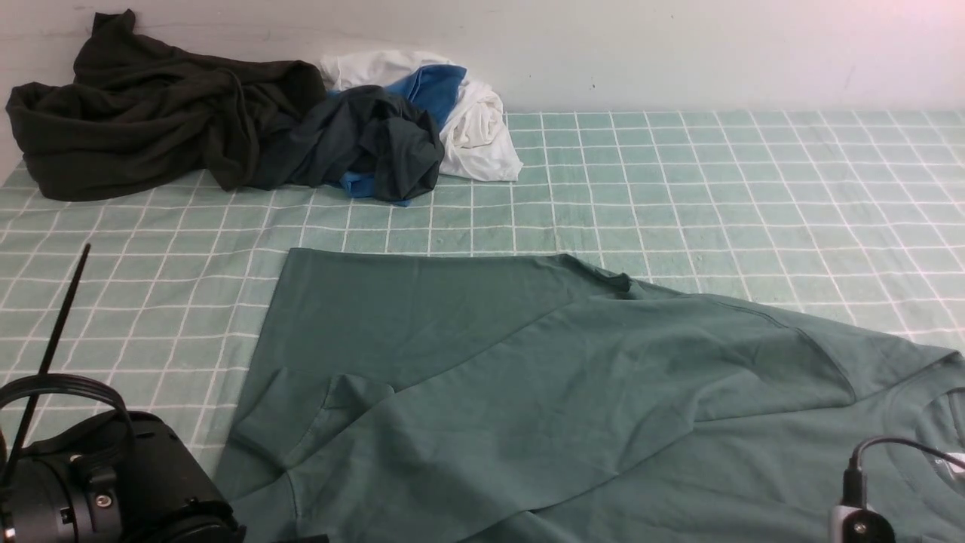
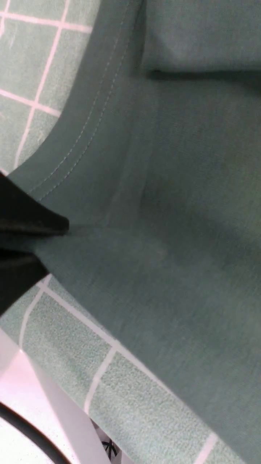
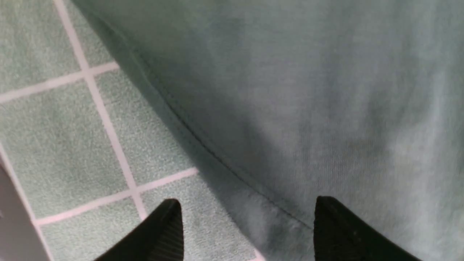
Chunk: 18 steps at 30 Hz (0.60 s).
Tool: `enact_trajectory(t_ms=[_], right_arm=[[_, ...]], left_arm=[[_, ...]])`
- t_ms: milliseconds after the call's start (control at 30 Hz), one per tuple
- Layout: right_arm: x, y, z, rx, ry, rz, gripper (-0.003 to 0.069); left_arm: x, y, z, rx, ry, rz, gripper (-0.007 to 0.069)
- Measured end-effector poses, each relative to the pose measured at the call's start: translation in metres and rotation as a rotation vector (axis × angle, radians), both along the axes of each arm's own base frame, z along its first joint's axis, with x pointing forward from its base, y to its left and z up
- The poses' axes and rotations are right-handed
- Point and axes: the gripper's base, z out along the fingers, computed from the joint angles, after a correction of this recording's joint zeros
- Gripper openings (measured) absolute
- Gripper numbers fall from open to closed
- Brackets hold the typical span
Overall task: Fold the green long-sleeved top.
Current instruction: Use both arms simultaneously to clamp the lower edge of the clothing fabric
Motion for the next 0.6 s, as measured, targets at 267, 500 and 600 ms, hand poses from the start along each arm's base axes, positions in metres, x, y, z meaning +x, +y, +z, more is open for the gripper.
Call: enact_trajectory(t_ms=[267,500,600], right_arm=[[0.012,0.008,-0.014,-0.024,-0.012,0.068,0.0426],[0.009,0.018,-0.016,-0.087,-0.023,0.261,0.0394],[0.008,0.019,-0.016,-0.092,-0.027,0.277,0.0378]], left_arm=[[0.000,0.000,0.000,-0.005,-0.005,0.000,0.0007],[0.000,0.000,0.000,-0.005,-0.005,0.000,0.0007],[0.000,0.000,0.000,-0.005,-0.005,0.000,0.0007]])
